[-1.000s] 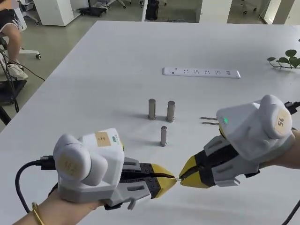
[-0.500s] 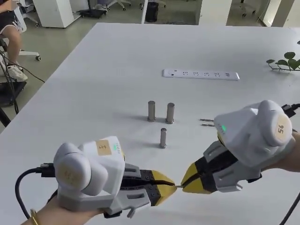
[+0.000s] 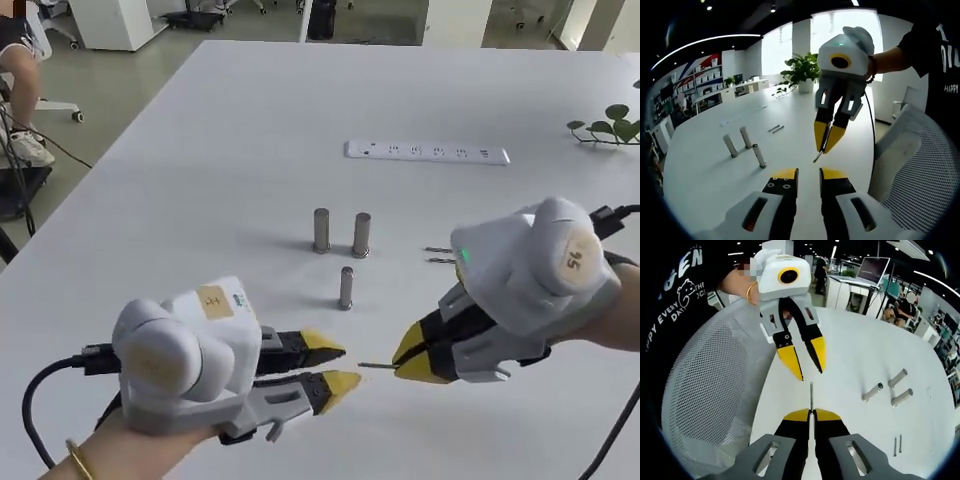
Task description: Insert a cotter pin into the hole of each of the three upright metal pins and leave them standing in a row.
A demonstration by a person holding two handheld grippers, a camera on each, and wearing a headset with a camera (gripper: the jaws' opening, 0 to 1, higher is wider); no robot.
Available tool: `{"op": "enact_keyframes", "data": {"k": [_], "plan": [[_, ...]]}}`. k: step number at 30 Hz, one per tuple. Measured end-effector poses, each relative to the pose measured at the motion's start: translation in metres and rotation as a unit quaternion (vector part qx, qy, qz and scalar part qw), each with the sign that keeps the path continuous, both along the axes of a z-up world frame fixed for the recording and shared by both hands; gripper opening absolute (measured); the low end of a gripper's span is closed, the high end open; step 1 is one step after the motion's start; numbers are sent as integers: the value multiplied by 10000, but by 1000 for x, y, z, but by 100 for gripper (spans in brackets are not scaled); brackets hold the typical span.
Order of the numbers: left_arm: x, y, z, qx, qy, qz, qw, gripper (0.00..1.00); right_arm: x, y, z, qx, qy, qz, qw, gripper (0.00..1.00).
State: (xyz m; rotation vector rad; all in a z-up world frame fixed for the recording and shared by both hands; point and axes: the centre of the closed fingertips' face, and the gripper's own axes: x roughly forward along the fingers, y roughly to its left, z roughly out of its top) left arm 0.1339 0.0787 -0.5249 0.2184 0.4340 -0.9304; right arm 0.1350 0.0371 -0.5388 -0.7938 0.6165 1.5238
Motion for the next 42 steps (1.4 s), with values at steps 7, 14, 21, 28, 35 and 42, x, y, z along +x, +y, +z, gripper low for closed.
{"op": "enact_keyframes", "data": {"k": [7, 14, 21, 28, 35, 42], "plan": [[17, 9, -4, 8, -20, 368, 9993, 20, 16, 1, 0, -128, 119, -703, 9974, 0], [39, 16, -10, 64, -7, 767, 9970, 20, 35, 0, -5, -225, 235, -1287, 9912, 0], [64, 17, -9, -118, 58, 1140, 9934, 20, 51, -2, -5, -273, 186, -1620, 9862, 0], [83, 19, -20, 35, 36, 1347, 9909, 19, 66, -2, -4, -180, 124, -1867, 9822, 0], [99, 17, -37, 231, 91, 1421, 9895, 19, 79, 2, -1, 26, 82, -2041, 9789, 0], [111, 10, -51, 311, 166, 1446, 9889, 19, 92, 6, -2, 167, 42, -2088, 9778, 0]]}}
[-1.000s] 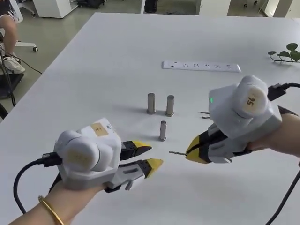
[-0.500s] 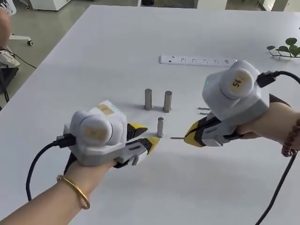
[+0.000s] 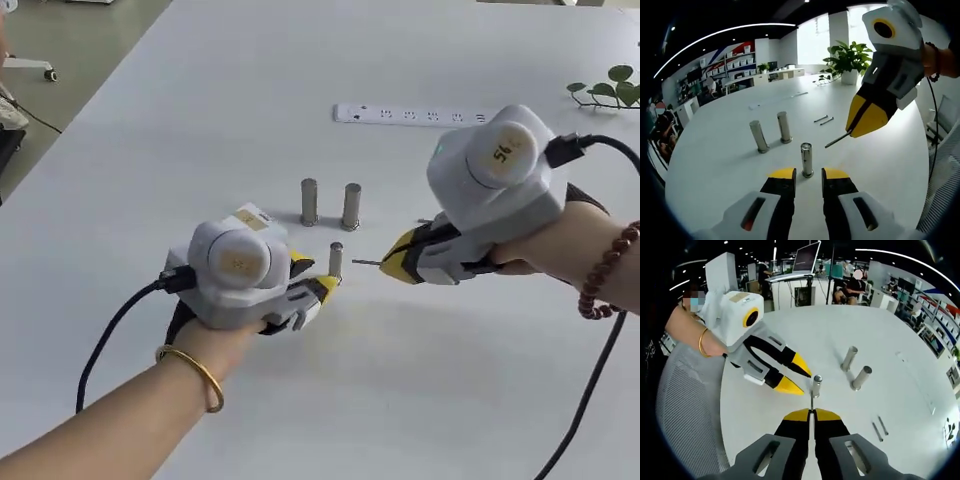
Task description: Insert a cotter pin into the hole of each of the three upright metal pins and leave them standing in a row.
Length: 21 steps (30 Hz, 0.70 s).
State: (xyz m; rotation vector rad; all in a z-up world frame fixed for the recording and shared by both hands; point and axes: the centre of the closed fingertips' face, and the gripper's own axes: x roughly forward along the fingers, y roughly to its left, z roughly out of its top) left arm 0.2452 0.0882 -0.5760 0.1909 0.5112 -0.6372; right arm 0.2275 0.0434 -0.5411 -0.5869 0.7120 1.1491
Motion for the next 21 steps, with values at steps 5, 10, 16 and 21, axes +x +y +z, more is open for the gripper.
{"op": "enact_keyframes", "data": {"k": [5, 10, 16, 21], "plan": [[9, -4, -5, -26, 30, 41, 10000, 18, 3, 4, 0, 82, -68, 6, 9999, 0], [17, -6, -10, -72, 62, 84, 9999, 17, 8, 7, -2, 176, -60, -24, 9998, 0], [18, -9, -11, -106, 86, 9, 9999, 14, 11, 8, -2, 191, -93, -72, 9997, 0], [19, -10, -13, -105, 110, 0, 9999, 11, 14, 10, -3, 212, -79, -85, 9997, 0]]}}
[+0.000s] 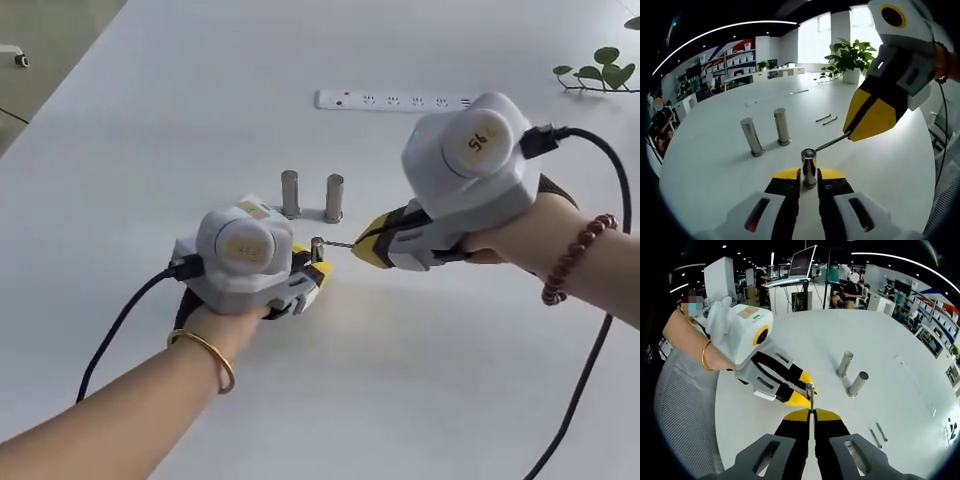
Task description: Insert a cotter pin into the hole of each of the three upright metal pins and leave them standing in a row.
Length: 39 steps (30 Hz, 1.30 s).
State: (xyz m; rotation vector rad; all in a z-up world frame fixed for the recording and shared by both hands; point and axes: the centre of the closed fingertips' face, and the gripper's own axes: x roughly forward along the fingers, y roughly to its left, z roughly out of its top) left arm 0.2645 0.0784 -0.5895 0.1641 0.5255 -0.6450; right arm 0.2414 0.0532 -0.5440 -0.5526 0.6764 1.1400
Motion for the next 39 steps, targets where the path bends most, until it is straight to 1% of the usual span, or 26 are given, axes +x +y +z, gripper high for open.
{"op": "enact_keyframes", "data": {"k": [5, 8, 11, 15, 17, 20, 23, 25, 31, 39], "plan": [[0, -1, 0, -2, -4, -12, 10000, 8, -1, 1, -1, 8, 14, 20, 10000, 0], [0, -1, 0, 22, -19, -29, 10000, 7, -3, 2, -1, 10, 30, 32, 10000, 0], [0, -1, 0, 45, -43, -58, 10000, 7, -2, 2, -2, -1, -7, 62, 10000, 0], [0, 0, 0, -9, -54, -24, 10000, 7, -2, 3, -3, -20, -38, 119, 9999, 0], [1, 0, -1, -27, -62, -6, 10000, 7, -2, 3, -4, -39, -70, 155, 9998, 0], [1, -1, -1, -34, -82, 15, 10000, 7, -4, 2, -8, -113, -169, 308, 9993, 0], [0, -1, -1, -17, -112, 16, 9999, 7, -4, 2, -12, -99, -253, 420, 9987, 0], [0, -1, -1, -13, -121, 10, 9999, 7, -3, 2, -12, -85, -326, 504, 9982, 0], [1, -3, -1, -4, -145, -3, 9999, 7, 0, 2, -15, -108, -379, 564, 9976, 0], [1, -3, -1, -14, -170, 59, 9998, 7, 2, 7, -16, -243, -557, 720, 9956, 0]]}}
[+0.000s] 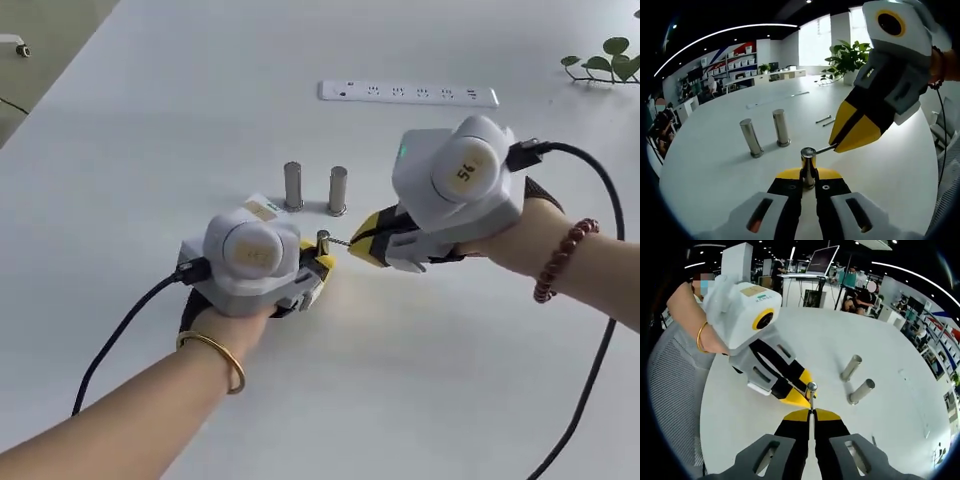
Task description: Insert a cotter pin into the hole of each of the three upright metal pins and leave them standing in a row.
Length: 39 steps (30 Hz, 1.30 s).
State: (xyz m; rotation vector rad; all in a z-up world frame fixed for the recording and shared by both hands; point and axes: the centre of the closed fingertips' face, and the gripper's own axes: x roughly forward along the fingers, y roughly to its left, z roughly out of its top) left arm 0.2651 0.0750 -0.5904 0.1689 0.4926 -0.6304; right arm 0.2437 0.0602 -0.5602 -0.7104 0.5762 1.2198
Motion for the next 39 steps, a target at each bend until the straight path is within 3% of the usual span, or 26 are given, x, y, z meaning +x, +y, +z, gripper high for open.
{"op": "enact_keyframes", "data": {"k": [33, 39], "plan": [[0, 0, 0, -16, -7, 198, 9998, 7, 8, 18, 0, 52, -268, 254, 9993, 0], [1, 0, 0, -15, -10, 221, 9998, 7, 4, 15, -1, -7, -185, 188, 9997, 2]]}}
